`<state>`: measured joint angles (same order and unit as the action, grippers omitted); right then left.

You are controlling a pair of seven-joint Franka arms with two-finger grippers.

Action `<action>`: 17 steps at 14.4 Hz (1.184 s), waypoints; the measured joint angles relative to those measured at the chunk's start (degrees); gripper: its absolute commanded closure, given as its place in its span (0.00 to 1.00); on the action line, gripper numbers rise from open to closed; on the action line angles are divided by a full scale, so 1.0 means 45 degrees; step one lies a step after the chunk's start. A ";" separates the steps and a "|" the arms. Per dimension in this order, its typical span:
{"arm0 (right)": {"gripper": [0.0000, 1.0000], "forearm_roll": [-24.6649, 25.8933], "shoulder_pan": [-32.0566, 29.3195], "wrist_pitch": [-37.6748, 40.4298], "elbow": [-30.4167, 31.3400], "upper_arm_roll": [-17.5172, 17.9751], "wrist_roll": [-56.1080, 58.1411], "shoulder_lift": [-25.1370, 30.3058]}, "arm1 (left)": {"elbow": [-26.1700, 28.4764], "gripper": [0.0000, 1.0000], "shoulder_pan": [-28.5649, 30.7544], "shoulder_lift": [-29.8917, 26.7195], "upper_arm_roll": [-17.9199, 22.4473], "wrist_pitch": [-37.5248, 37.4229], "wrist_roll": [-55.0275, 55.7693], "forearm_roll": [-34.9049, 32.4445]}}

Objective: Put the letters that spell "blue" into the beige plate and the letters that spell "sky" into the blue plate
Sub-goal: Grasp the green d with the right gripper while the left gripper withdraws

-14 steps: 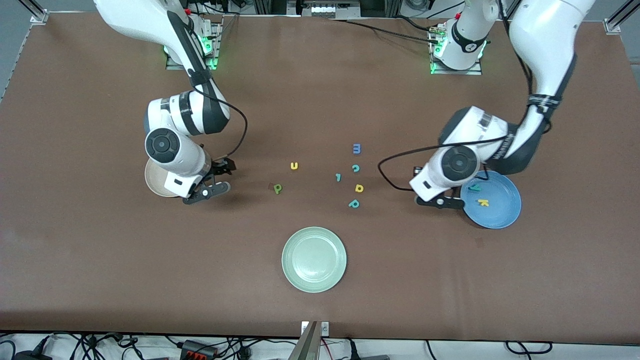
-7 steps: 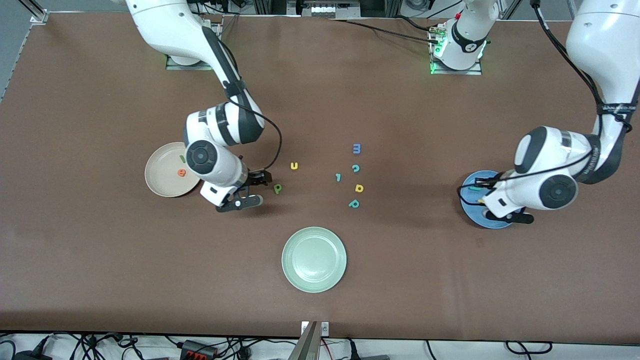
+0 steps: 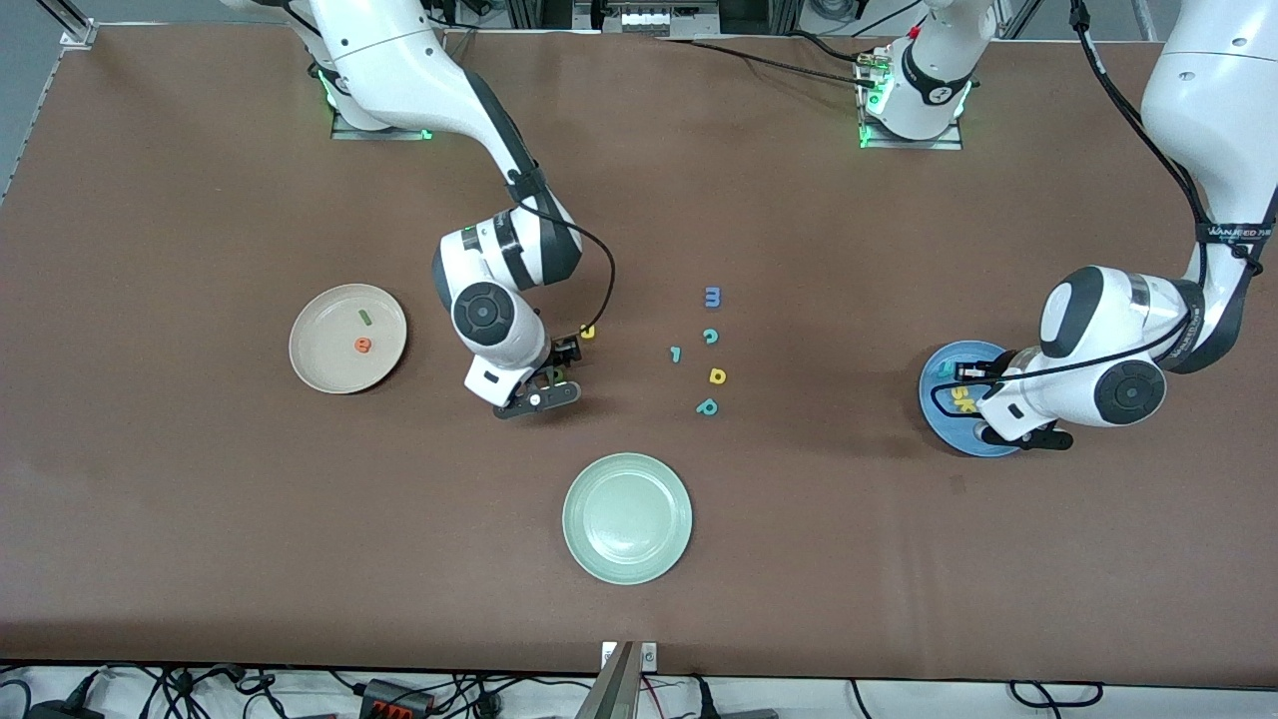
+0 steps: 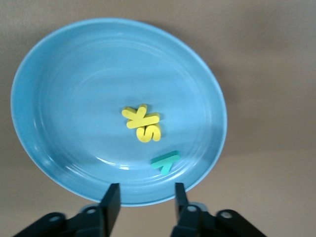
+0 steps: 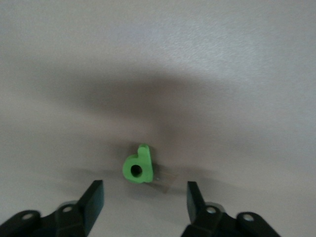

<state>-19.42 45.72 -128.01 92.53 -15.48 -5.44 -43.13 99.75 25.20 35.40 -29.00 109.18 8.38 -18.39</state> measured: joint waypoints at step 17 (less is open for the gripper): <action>0.59 0.0522 0.0156 -0.0404 -0.0496 -0.0020 -0.0054 -0.0530 | -0.6595 0.00 -0.0101 -0.2468 -0.2158 -0.6038 -0.0034 0.0565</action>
<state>-17.07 46.42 -129.82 90.29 -15.58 -5.68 -45.52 70.07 24.75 24.29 -38.71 82.00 8.22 -15.84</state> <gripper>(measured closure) 0.511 0.000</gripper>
